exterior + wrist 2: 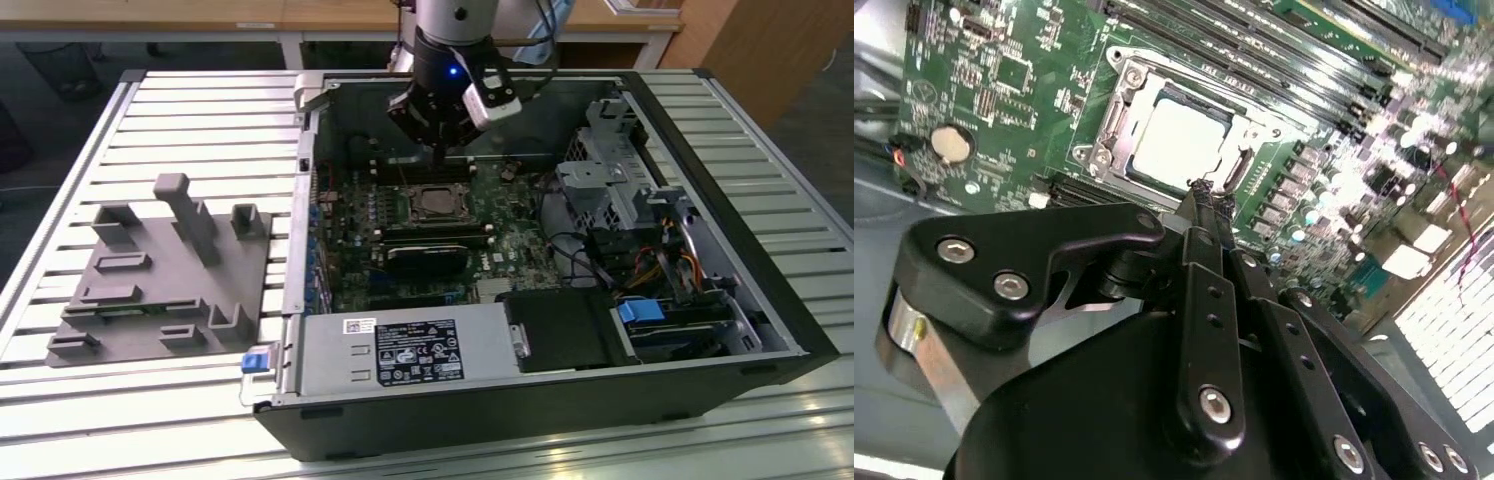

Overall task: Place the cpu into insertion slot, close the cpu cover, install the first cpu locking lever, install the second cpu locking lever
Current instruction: 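Install the first cpu locking lever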

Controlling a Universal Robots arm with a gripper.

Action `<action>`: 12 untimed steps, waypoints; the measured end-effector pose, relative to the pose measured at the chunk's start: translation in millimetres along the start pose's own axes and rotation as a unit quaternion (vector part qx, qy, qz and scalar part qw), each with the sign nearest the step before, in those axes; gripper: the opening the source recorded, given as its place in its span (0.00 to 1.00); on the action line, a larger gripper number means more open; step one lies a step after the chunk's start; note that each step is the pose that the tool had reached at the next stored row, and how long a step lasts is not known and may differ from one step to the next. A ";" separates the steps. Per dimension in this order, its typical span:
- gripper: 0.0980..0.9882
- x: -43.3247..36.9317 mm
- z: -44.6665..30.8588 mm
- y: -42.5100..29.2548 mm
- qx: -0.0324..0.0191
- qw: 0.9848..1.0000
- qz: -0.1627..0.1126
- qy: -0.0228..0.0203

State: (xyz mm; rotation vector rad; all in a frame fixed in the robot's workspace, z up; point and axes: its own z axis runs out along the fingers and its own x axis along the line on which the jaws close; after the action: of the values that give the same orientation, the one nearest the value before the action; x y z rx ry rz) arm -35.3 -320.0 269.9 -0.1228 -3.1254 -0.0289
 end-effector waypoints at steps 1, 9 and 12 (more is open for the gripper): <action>0.01 0.0 0.3 0.0 0.000 1.000 -0.009 0.000; 0.01 4.9 1.1 -0.5 0.000 0.999 -0.032 0.000; 0.01 11.3 1.2 -1.0 0.000 0.999 -0.032 -0.001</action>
State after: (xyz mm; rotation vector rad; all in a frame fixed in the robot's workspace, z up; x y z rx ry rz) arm -46.7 -320.1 268.9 -0.0221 -3.1303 -0.0305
